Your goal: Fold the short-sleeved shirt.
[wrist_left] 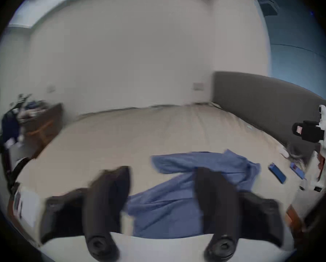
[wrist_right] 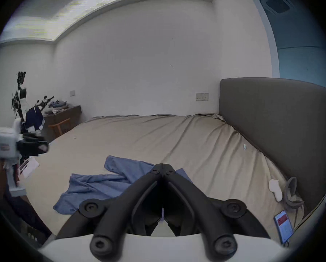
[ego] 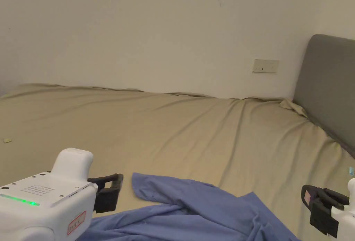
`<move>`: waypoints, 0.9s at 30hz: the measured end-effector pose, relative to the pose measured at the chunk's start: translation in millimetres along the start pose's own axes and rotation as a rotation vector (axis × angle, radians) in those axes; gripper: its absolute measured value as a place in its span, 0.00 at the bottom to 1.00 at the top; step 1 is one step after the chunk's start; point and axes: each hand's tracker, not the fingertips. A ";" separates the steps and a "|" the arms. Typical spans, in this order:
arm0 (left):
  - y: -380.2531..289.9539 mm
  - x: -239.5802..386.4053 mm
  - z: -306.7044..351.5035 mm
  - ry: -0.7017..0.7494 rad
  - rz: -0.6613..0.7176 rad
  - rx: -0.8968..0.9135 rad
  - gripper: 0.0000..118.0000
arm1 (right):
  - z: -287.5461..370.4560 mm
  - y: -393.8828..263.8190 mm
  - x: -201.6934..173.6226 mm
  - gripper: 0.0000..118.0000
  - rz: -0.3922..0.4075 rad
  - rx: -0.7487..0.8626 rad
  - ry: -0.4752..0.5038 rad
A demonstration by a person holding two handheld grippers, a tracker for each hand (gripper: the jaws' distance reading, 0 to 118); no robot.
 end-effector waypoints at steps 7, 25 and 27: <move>-56.0 -39.4 51.6 0.215 0.218 0.037 0.00 | -13.5 -19.4 -17.0 0.02 0.007 -0.061 0.017; -83.7 -103.7 -231.4 0.041 0.368 -0.648 1.00 | -75.1 -32.1 -13.4 0.02 0.070 -0.179 -0.002; -98.4 -100.8 -253.9 0.045 0.384 -0.720 1.00 | -81.5 -37.2 -7.3 0.02 0.066 -0.208 -0.019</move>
